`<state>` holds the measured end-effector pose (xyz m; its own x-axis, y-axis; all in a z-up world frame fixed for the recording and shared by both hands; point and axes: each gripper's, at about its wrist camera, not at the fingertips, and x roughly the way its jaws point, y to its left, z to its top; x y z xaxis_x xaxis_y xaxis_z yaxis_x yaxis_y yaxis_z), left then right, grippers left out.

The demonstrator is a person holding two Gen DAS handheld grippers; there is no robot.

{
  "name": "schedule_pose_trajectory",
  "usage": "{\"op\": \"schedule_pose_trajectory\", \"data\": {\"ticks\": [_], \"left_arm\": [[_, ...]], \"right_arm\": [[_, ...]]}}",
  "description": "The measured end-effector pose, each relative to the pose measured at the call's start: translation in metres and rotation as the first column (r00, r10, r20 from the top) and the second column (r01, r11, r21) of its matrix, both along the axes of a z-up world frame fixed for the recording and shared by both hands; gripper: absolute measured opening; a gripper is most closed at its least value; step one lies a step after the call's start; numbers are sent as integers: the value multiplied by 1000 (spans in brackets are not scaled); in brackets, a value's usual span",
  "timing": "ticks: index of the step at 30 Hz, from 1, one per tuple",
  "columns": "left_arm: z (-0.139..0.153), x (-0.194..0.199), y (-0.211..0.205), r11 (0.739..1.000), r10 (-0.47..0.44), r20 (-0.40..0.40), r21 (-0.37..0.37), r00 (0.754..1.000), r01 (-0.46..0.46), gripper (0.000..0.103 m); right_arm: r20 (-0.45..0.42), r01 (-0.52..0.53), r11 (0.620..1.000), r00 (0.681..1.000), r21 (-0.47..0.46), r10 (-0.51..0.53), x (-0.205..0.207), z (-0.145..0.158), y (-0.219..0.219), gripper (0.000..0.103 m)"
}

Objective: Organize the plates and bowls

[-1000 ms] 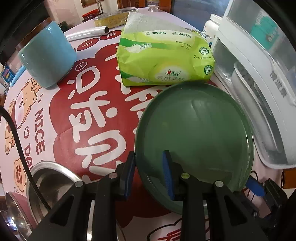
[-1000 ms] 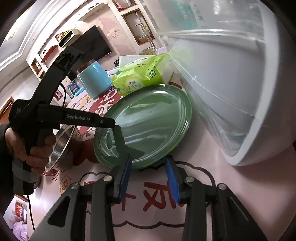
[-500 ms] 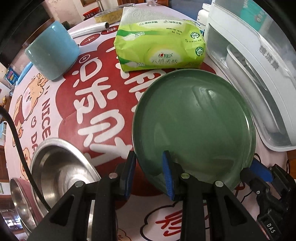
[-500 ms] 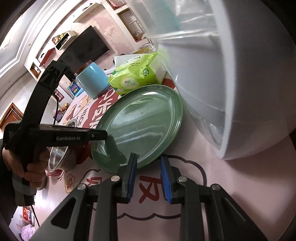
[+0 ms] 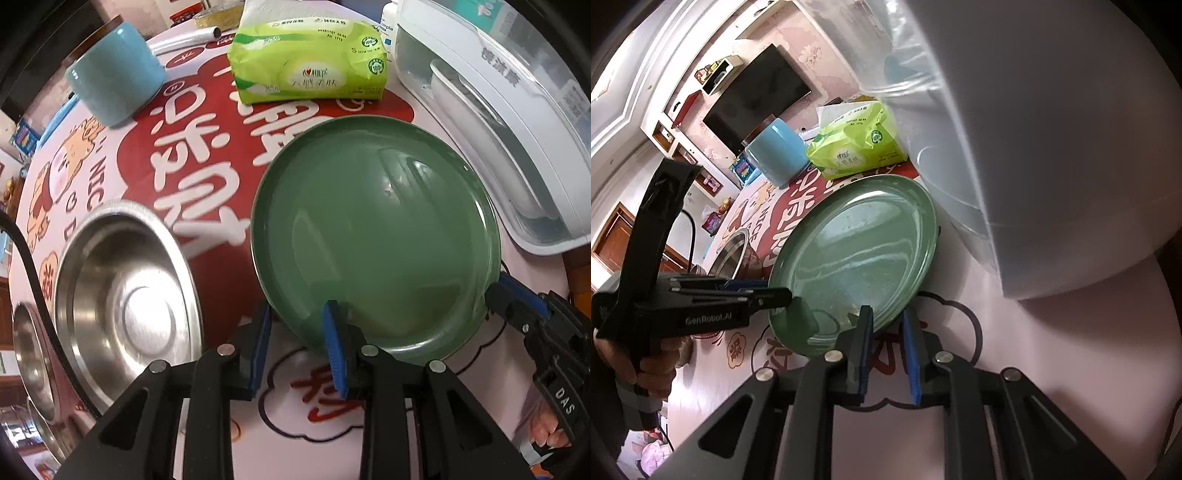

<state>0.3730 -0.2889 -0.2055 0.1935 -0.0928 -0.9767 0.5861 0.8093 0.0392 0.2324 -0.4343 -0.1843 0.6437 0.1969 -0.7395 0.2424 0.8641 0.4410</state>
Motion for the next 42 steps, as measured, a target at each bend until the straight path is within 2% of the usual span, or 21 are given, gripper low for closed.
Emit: {"op": "schedule_pose_trajectory", "data": {"ticks": [6, 15, 17, 20, 27, 36, 42], "left_arm": [[1, -15, 6, 999, 25, -15, -21, 1000, -26, 27], [0, -17, 9, 998, 42, -28, -54, 999, -43, 27], [0, -15, 11, 997, 42, -27, -67, 999, -44, 27], [-1, -13, 15, 995, 45, -16, -88, 999, -46, 27], [-2, -20, 24, 990, 48, 17, -136, 999, -45, 27], [0, -35, 30, 988, 58, 9, -142, 998, -56, 27], [7, -54, 36, 988, 53, 11, -148, 999, -51, 27]], "right_arm": [[-11, 11, 1000, 1000, -1, -11, 1, -1, 0, 15], [-18, 43, 999, 999, 9, -43, 7, -7, 1, 19], [-12, 48, 999, 999, -12, -48, 8, -6, 2, 19], [-6, 39, 998, 999, -43, -39, 8, -5, 5, 18], [2, 39, 999, 999, -10, -39, 5, -7, -2, 17], [-21, 33, 999, 999, -4, -33, -2, -4, 1, 16], [5, 9, 1000, 1000, -17, -8, -12, 9, 6, 16]]}}
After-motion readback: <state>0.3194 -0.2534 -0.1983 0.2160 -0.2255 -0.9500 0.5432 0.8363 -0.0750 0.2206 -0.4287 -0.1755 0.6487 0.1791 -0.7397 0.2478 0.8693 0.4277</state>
